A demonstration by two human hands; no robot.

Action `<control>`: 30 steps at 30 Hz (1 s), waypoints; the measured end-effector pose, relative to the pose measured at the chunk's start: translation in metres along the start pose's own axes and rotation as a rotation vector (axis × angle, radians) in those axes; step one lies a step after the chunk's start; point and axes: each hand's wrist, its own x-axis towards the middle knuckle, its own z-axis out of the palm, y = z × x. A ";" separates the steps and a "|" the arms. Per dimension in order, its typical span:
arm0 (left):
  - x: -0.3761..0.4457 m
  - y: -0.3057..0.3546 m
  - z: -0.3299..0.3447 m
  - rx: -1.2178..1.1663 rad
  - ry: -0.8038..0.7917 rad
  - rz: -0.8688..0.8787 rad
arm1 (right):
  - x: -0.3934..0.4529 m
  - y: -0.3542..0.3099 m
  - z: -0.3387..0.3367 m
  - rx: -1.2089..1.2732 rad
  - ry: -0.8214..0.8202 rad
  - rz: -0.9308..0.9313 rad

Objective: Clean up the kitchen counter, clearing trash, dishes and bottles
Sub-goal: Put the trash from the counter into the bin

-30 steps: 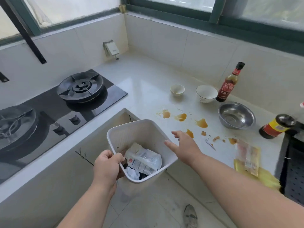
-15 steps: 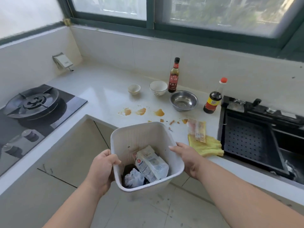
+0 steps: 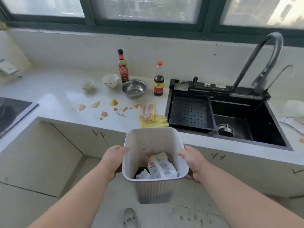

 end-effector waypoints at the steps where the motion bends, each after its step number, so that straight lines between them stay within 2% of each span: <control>1: -0.002 0.000 0.013 0.033 -0.030 0.000 | -0.004 0.008 -0.013 0.007 0.037 0.006; 5: 0.007 0.006 0.045 0.114 -0.189 -0.027 | -0.015 0.030 -0.048 0.043 0.131 0.007; 8: 0.029 0.015 0.061 0.225 -0.197 -0.009 | -0.020 0.045 -0.065 0.052 0.187 0.013; 10: 0.050 0.027 0.072 0.405 -0.143 0.060 | -0.024 0.053 -0.071 0.074 0.228 0.013; 14: 0.098 0.054 0.086 0.959 -0.053 0.307 | -0.029 0.069 -0.070 0.156 0.318 0.072; 16: 0.123 0.066 0.094 1.139 -0.019 0.407 | -0.030 0.076 -0.066 0.221 0.380 0.111; 21: 0.168 0.094 0.112 1.550 -0.081 0.488 | -0.029 0.091 -0.045 0.407 0.523 0.173; 25: 0.202 0.100 0.117 1.616 -0.152 0.447 | -0.036 0.103 -0.032 0.578 0.647 0.195; 30: 0.215 0.101 0.124 1.455 -0.183 0.431 | -0.049 0.108 -0.037 0.703 0.811 0.201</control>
